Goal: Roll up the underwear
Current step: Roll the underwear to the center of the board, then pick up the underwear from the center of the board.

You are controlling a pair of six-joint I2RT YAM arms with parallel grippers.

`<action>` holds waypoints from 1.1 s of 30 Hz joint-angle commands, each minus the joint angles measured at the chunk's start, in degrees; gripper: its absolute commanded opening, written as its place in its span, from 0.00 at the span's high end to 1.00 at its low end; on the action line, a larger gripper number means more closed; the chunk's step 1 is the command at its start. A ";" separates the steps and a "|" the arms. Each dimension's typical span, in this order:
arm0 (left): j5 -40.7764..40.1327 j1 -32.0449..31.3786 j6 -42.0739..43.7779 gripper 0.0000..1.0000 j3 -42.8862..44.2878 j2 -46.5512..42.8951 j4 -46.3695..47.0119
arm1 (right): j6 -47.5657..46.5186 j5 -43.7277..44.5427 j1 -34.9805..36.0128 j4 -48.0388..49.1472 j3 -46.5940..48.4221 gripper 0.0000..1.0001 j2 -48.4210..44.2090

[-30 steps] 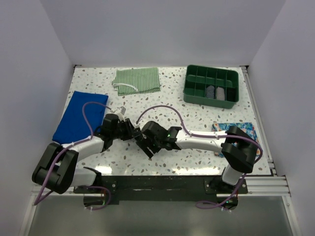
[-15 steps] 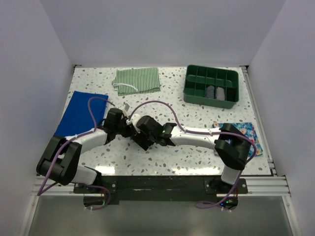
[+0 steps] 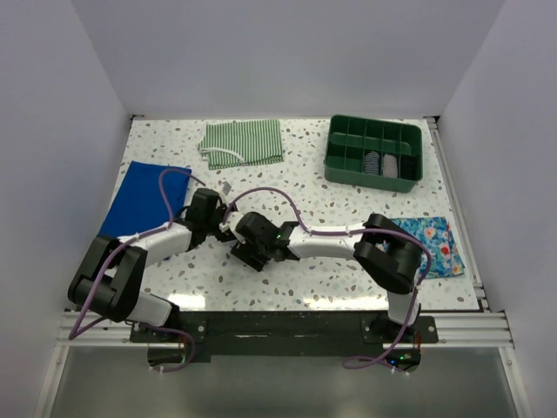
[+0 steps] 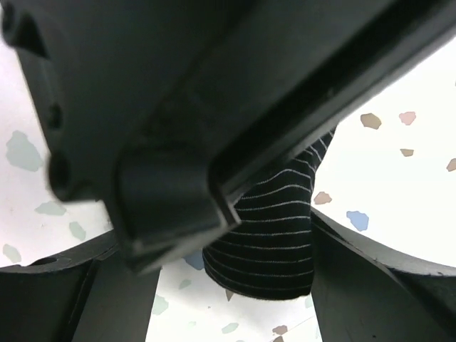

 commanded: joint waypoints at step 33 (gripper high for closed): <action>-6.63 2.70 3.54 0.16 5.57 -3.46 -9.73 | 8.35 5.43 -3.39 -2.92 -8.08 1.00 -4.54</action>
